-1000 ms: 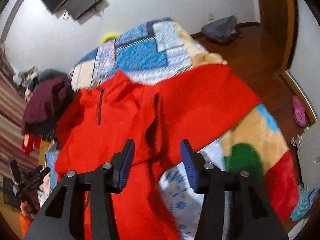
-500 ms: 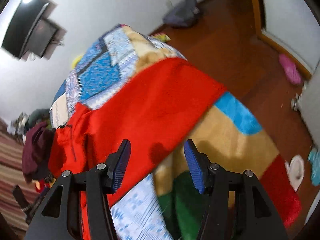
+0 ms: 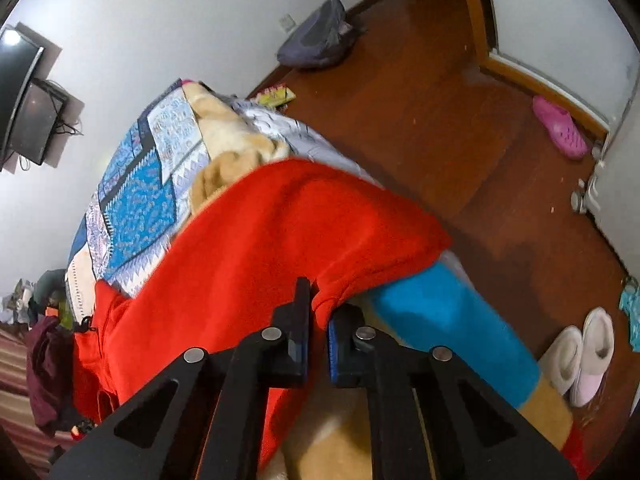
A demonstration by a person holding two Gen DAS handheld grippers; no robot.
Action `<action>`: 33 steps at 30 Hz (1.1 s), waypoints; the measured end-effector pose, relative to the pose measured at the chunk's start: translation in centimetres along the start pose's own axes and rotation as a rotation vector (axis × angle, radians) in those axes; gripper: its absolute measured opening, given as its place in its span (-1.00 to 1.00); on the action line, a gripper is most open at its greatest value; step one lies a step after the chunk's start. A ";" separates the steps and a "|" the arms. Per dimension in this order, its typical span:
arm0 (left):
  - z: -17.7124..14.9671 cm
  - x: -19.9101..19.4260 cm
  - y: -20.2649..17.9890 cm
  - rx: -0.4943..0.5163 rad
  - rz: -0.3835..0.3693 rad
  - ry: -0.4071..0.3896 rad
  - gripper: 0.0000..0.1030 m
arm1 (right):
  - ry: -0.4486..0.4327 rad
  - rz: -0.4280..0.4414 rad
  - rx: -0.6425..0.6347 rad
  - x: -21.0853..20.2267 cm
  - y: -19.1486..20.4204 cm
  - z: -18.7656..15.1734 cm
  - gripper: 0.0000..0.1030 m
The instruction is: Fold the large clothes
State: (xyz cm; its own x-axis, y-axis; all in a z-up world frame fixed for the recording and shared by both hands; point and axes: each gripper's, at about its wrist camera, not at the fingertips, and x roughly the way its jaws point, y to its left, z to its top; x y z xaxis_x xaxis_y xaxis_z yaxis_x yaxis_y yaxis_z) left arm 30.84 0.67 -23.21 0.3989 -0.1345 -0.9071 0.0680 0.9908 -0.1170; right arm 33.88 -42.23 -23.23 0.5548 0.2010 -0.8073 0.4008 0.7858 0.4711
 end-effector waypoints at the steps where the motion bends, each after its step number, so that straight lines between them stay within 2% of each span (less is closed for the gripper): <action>1: 0.0 0.1 -0.2 0.010 0.006 0.000 0.64 | -0.033 -0.011 -0.013 -0.8 0.1 0.3 -0.90; 8: -0.2 0.3 -0.1 0.022 0.023 -0.005 0.65 | -0.267 -0.028 -0.015 -7.5 1.0 1.5 -0.91; 13: 0.0 0.5 -0.3 0.024 0.037 -0.003 0.65 | -0.397 -0.014 -0.136 -12.0 4.9 0.2 -0.91; 19: -0.6 -0.8 0.5 0.000 0.049 -0.018 0.65 | -0.464 0.133 -0.298 -17.4 11.6 -1.7 -0.91; 23: -1.2 -3.0 1.0 0.000 0.052 -0.065 0.65 | -0.434 0.202 -0.429 -18.2 16.1 -3.8 -0.91; 27: -1.8 -5.6 1.5 0.018 0.064 -0.123 0.65 | -0.360 0.233 -0.540 -16.3 19.4 -6.8 -0.91; 33: -3.0 -8.8 2.2 0.040 0.066 -0.186 0.65 | -0.107 0.204 -0.679 -9.2 21.5 -13.5 -0.91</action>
State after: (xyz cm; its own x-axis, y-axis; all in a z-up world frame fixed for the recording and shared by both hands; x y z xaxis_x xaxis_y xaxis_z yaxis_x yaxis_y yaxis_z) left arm 24.72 4.03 -16.74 0.5659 -0.0739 -0.8212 0.0713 0.9966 -0.0405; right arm 27.60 -19.31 -10.47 0.6528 0.3520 -0.6708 -0.2418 0.9360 0.2558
